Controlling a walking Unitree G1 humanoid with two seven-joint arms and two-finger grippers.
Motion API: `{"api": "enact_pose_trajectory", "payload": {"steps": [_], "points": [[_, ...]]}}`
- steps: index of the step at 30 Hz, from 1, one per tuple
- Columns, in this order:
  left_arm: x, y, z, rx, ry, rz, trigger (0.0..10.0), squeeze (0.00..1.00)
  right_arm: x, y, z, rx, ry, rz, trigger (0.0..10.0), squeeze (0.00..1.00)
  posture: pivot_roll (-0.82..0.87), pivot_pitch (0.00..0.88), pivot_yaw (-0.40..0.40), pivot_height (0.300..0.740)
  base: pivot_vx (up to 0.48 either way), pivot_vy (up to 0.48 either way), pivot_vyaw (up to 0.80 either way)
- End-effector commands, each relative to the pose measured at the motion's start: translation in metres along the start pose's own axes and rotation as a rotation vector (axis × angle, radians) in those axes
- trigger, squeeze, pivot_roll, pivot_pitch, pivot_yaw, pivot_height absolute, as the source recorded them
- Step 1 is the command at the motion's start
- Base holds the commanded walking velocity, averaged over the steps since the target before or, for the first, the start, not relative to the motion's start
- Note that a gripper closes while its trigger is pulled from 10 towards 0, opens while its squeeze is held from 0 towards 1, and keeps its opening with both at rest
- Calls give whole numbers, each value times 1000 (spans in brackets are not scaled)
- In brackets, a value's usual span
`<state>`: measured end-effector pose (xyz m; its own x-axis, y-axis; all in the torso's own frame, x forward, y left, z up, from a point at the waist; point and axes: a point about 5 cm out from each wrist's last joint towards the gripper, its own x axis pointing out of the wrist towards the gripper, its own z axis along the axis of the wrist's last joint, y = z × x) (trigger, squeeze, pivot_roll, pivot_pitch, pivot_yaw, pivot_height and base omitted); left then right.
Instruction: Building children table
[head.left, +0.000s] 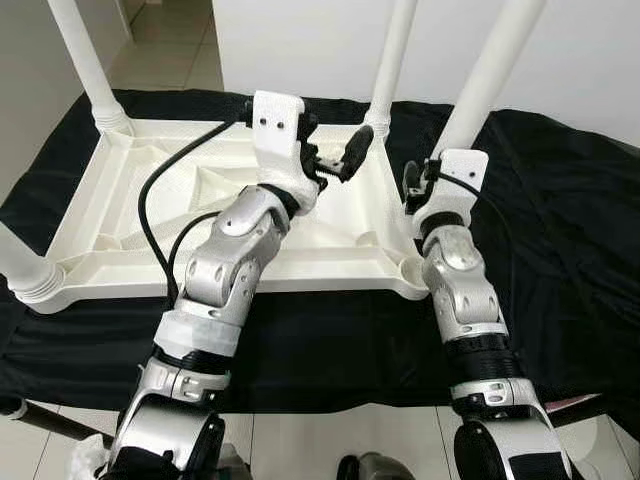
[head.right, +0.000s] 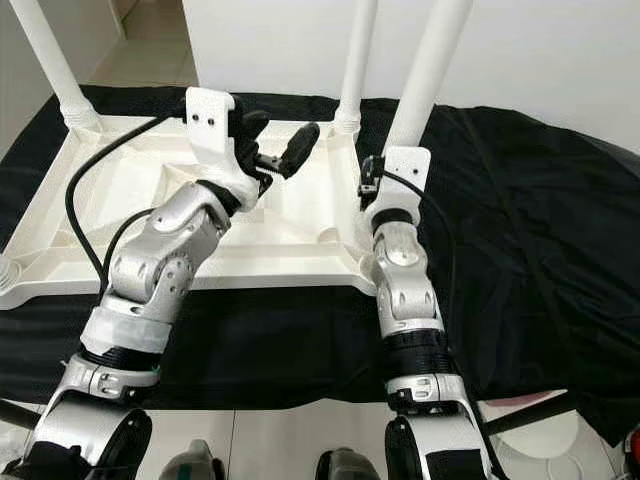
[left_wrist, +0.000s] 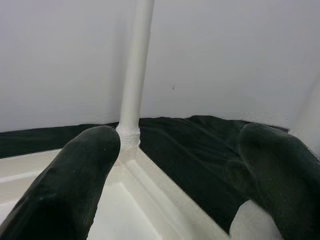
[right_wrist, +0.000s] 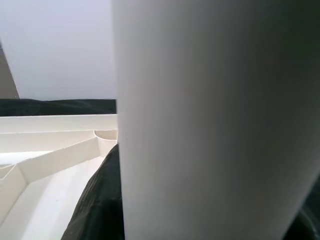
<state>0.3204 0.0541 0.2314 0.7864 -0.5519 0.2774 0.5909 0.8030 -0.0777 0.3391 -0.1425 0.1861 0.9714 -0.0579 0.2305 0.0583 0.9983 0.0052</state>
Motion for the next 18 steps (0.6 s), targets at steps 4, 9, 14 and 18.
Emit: {"api": "enact_pose_trajectory", "payload": {"steps": [4, 9, 14, 18], "points": [[-7, -12, -12, 81, 33, -180, 10000, 0, -5, -2, 3, -10, -41, 23, 10000, 0, 76, 6, -44, 740, 0, 0, 0], [-19, -19, -34, 191, 122, -264, 10000, 0, -18, -5, -5, 0, -27, 50, 10000, 0, 75, 10, -44, 740, 0, 0, 0], [-27, -23, -41, 212, 149, -329, 10000, 0, -24, -5, -3, 19, -50, 68, 10000, 0, 75, 17, -41, 740, 0, 0, 0], [-32, -31, -40, 163, 127, -376, 10000, 0, -28, -4, -5, 24, -58, 99, 10000, 0, 78, 22, -37, 740, 0, 0, 0]]}}
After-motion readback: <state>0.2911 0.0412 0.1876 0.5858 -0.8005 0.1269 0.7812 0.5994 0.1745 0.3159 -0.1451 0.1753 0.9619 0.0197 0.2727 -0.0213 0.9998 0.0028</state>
